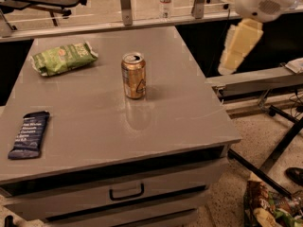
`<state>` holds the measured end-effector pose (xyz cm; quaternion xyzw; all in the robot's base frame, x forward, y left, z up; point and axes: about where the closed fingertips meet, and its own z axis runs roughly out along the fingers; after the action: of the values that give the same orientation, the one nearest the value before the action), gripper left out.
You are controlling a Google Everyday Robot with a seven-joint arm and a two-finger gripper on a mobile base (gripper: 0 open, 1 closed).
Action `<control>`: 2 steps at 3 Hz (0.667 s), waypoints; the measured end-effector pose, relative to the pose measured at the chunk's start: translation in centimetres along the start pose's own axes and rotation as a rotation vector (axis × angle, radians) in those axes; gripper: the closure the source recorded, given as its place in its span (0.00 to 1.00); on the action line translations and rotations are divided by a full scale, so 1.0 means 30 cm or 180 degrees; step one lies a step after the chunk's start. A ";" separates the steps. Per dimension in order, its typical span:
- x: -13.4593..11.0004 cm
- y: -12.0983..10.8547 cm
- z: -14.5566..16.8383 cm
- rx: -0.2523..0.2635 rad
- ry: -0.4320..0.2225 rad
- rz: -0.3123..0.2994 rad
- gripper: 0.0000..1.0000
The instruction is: Pick green jalapeno chip bag
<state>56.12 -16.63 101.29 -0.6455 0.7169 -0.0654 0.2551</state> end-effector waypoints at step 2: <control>-0.345 -0.267 0.040 0.0169 -0.0421 -0.0357 0.00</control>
Offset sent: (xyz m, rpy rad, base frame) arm 0.1124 0.1285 0.0789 0.0997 -0.1260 0.1949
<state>64.19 -7.68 106.57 -0.6805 0.6593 -0.0557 0.3149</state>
